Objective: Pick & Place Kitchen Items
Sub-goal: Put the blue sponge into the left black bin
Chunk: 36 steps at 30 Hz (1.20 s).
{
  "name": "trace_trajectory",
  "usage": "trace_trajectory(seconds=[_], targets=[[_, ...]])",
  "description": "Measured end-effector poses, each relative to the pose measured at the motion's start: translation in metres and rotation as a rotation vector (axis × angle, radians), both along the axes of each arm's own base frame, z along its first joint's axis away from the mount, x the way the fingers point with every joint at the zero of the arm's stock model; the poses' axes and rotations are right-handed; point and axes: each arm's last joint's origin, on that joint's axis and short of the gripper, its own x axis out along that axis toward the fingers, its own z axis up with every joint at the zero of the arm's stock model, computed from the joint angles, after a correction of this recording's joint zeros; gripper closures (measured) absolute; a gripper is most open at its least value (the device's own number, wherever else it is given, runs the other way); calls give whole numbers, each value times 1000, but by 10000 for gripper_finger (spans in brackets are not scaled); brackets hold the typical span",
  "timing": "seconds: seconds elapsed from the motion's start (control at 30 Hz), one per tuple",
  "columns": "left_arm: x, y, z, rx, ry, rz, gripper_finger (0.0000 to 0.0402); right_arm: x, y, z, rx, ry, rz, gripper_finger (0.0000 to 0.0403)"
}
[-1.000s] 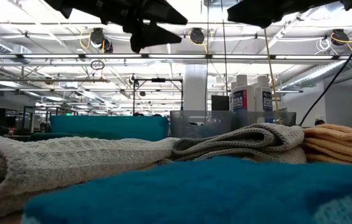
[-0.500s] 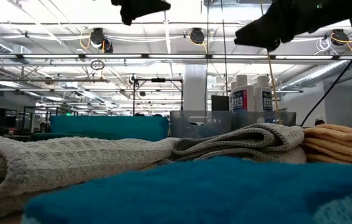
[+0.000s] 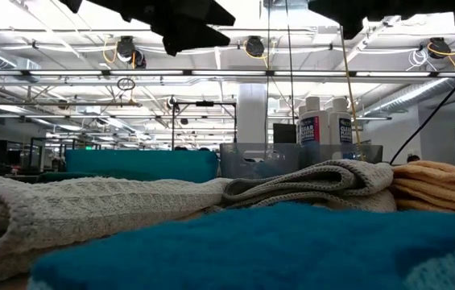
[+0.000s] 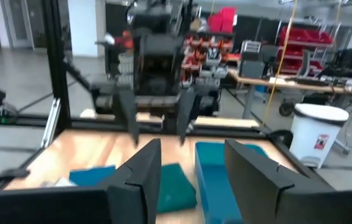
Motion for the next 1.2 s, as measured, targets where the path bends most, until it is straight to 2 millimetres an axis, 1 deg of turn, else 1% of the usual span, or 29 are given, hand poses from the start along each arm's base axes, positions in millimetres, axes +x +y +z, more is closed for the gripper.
trace_trajectory(seconds=[0.1,0.3,0.37,0.47,0.53,0.6,0.77,0.87,0.97,1.07,1.2], targets=[[-1,1,8,21,-51,-1,140,2,2,-6,-9,55,8,260],[-15,3,32,51,-141,-2,140,12,6,-23,31,169,18,264],[-17,4,36,54,-152,12,140,15,8,-30,42,213,22,264],[-20,5,37,55,-142,16,140,21,12,-35,48,229,32,265],[-20,5,35,50,-124,17,140,23,14,-34,48,199,41,266],[-20,5,32,34,-98,20,140,24,14,-28,34,141,46,266],[-19,5,22,-23,-26,37,140,17,13,-6,7,-42,49,264],[-21,4,13,-81,64,51,140,12,12,0,12,-75,49,267],[-26,0,3,-167,169,48,140,10,12,-1,8,-50,50,268],[-35,-14,-5,-259,292,-32,140,10,12,-6,-1,2,50,268],[-51,-41,-15,-325,453,-121,140,10,12,-13,-13,69,50,271]])
